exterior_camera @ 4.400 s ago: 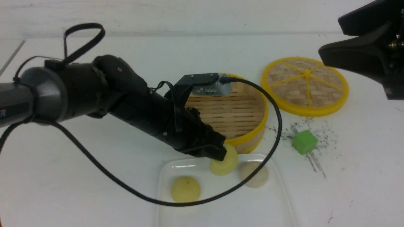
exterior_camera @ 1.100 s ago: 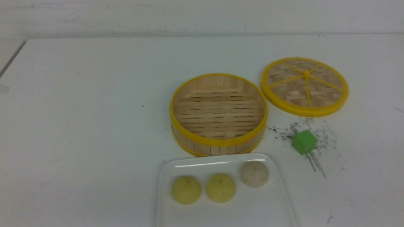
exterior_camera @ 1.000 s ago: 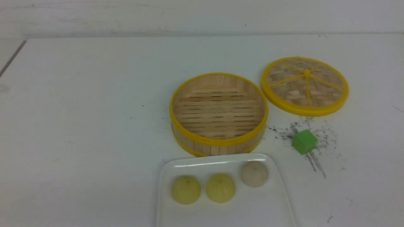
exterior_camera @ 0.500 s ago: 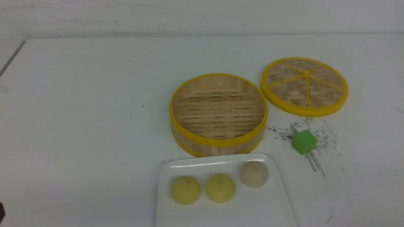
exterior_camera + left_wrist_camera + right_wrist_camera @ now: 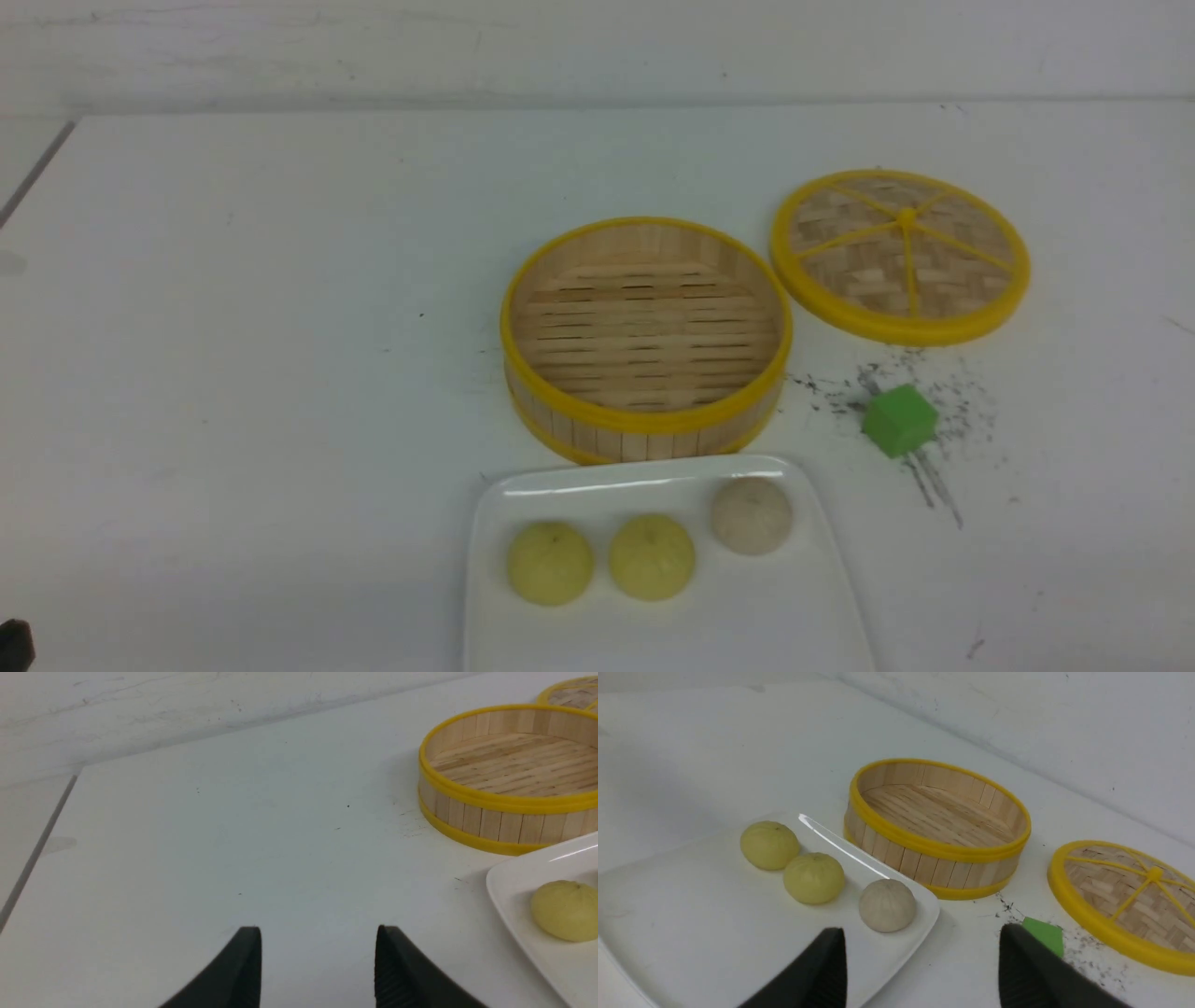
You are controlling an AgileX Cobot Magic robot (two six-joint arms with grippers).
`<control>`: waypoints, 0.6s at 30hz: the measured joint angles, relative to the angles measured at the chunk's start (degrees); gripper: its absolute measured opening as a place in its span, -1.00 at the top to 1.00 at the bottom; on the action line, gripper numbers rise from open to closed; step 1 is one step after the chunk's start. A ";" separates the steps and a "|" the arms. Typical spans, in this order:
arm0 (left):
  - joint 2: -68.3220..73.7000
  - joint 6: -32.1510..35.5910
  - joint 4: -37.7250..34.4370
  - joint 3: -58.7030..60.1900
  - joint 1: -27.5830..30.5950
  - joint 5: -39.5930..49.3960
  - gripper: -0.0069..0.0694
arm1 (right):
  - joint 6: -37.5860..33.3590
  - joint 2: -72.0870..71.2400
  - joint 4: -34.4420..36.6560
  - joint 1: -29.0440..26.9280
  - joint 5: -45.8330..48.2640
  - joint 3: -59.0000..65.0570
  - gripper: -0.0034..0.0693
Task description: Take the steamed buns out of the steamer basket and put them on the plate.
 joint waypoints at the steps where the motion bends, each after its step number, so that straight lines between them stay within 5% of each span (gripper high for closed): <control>1: 0.00 0.00 0.43 0.00 0.00 0.02 -0.12 | 0.04 0.00 0.05 0.00 -0.22 0.00 -0.31; 18: 0.00 0.00 8.15 0.00 0.00 0.13 -0.12 | 1.99 0.00 1.73 0.00 -5.08 0.00 -0.31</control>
